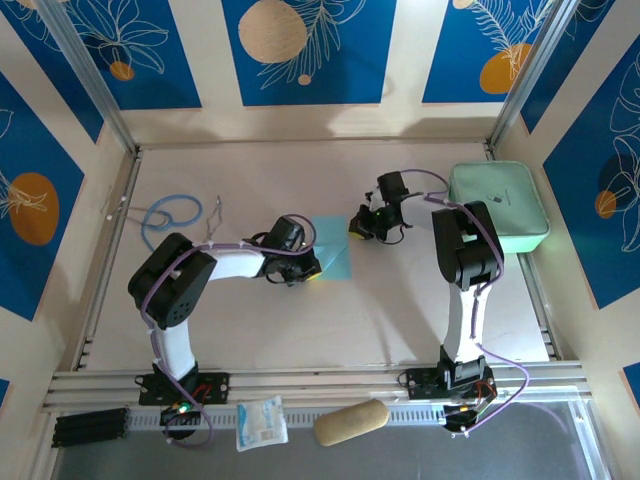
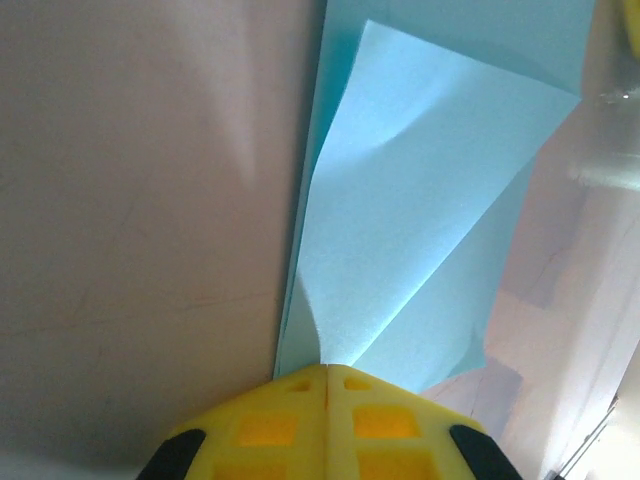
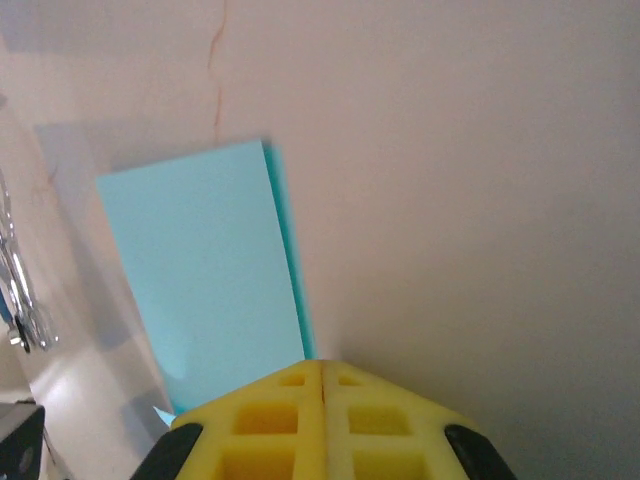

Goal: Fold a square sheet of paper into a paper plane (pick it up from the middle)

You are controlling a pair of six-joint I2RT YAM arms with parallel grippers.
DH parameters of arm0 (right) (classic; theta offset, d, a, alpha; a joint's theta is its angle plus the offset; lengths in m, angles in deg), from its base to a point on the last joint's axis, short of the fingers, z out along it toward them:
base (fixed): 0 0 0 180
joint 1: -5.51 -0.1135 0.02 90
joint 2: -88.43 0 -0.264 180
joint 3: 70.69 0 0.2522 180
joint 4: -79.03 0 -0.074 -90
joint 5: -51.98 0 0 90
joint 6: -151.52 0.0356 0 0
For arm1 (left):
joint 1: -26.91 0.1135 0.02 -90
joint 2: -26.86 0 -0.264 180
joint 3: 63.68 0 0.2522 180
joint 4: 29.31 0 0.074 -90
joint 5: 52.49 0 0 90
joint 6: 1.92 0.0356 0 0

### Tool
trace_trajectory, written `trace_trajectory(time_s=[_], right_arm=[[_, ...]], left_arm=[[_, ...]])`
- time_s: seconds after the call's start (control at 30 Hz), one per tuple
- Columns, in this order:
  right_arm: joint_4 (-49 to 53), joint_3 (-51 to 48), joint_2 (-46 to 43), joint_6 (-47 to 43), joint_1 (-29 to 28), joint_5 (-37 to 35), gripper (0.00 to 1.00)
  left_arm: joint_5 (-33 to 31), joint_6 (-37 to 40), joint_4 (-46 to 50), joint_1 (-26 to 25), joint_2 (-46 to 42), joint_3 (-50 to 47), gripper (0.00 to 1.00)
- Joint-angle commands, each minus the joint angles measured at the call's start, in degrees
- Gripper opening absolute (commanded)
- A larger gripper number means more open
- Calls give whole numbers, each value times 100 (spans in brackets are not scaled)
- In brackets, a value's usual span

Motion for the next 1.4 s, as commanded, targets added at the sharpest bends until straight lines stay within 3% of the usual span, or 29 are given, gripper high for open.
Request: trace_trajectory(time_s=[0.0,0.2,0.57,1.37], right_arm=[[-8,-108,-613,98,-76,-16,3],[-156,-777,-1209,415,-400,-51,9],[-217,-916,-794,664,-1080,59,8],[-121,-799,-236,367,-1075,-126,4]], left_arm=[[168,244,468,49,-33,290,1],[70,306,413,59,-326,575,10],[-185,334,474,69,158,719,3],[-354,310,803,60,406,309,0]])
